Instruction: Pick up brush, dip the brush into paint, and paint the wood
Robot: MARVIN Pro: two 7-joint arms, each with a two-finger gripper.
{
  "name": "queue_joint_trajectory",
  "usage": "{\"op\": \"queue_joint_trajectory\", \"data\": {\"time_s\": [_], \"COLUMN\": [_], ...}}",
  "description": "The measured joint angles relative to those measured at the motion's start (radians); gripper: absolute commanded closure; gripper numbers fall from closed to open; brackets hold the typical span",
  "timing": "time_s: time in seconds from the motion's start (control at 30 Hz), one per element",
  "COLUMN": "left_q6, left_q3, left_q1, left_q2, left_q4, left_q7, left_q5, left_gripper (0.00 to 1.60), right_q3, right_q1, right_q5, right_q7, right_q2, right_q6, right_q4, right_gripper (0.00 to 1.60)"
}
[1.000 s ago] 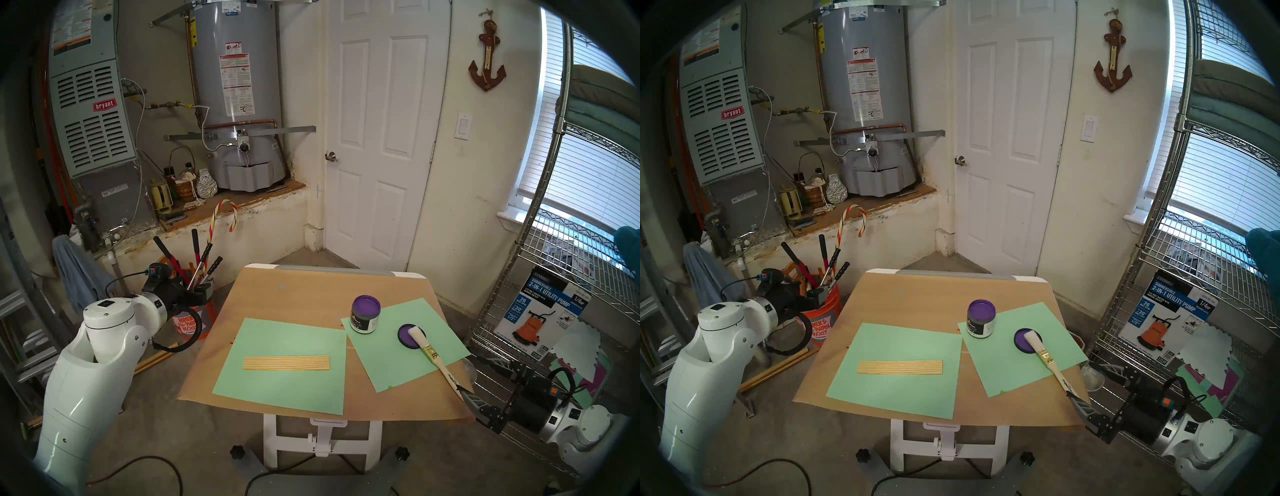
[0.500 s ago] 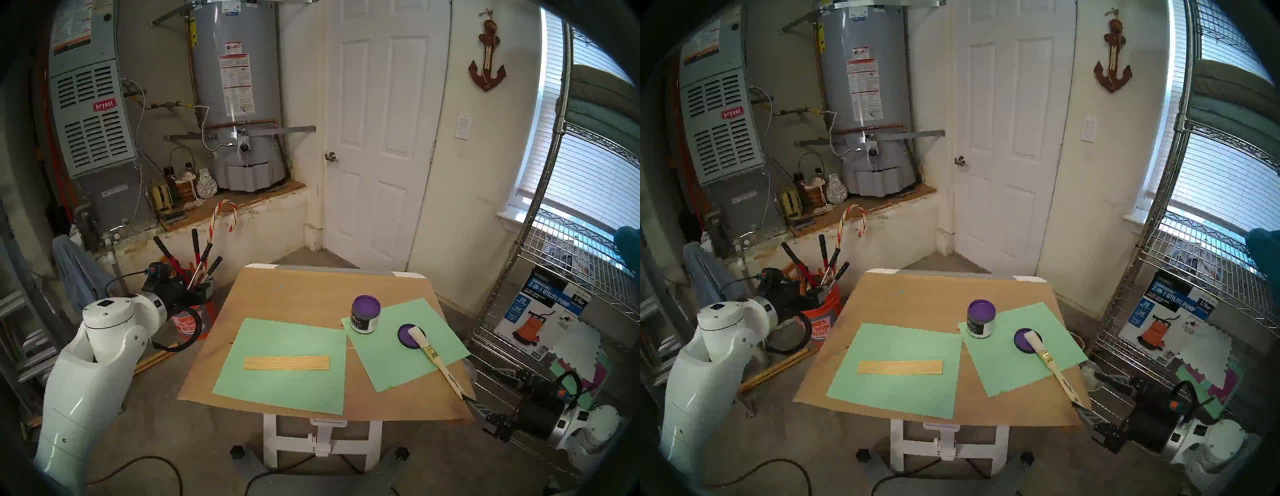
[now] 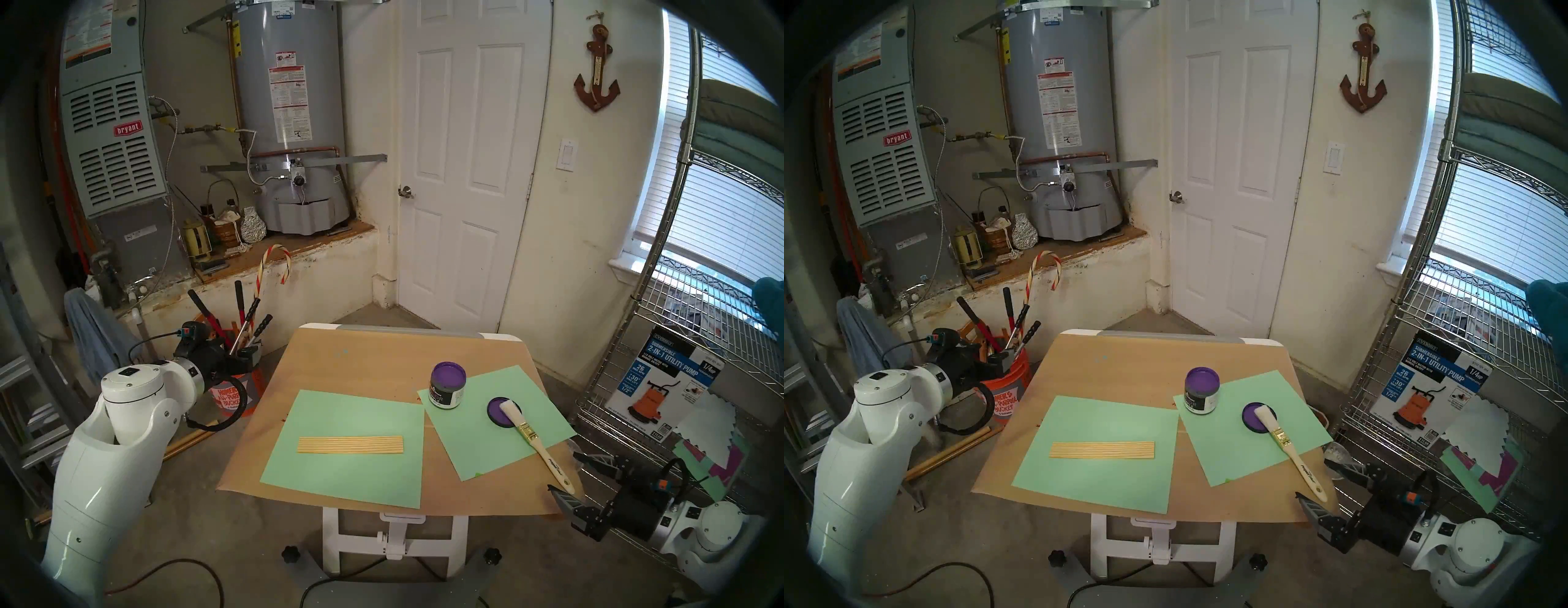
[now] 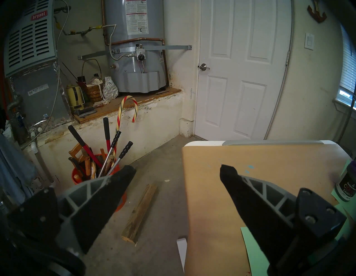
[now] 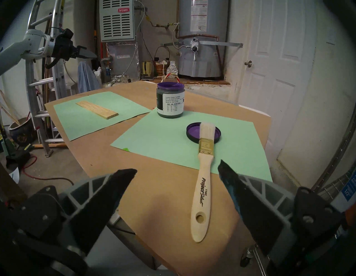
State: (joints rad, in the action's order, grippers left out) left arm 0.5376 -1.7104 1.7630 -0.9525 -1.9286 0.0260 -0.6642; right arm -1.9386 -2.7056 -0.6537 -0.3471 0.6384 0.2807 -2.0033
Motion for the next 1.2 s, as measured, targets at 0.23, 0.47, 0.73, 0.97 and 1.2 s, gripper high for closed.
{"op": "queue_joint_trajectory", "data": {"time_s": [0.23,0.47,0.73,0.97,1.2], "left_q6": [0.000,0.000,0.000,0.000,0.000], "left_q3": [0.000,0.000,0.000,0.000,0.000], "left_q1": [0.000,0.000,0.000,0.000,0.000], "left_q2": [0.000,0.000,0.000,0.000,0.000], "left_q4": [0.000,0.000,0.000,0.000,0.000], "left_q7": [0.000,0.000,0.000,0.000,0.000], "left_q5": [0.000,0.000,0.000,0.000,0.000], "left_gripper": [0.00,0.00,0.00,0.00,0.00], "right_q3": [0.072,0.144,0.215,0.276,0.307], "right_q1": [0.078,0.161,0.249,0.322,0.369], "right_q5": [-0.004,-0.030,-0.051,-0.060,-0.061], "right_q7": [0.042,0.083,0.114,0.124,0.127], "right_q2": [-0.025,-0.050,-0.071,-0.076,-0.076], "right_q6": [-0.031,-0.064,-0.092,-0.106,-0.103], "right_q4": [0.024,0.053,0.102,0.133,0.136], "right_gripper": [0.00,0.00,0.00,0.00,0.00]}}
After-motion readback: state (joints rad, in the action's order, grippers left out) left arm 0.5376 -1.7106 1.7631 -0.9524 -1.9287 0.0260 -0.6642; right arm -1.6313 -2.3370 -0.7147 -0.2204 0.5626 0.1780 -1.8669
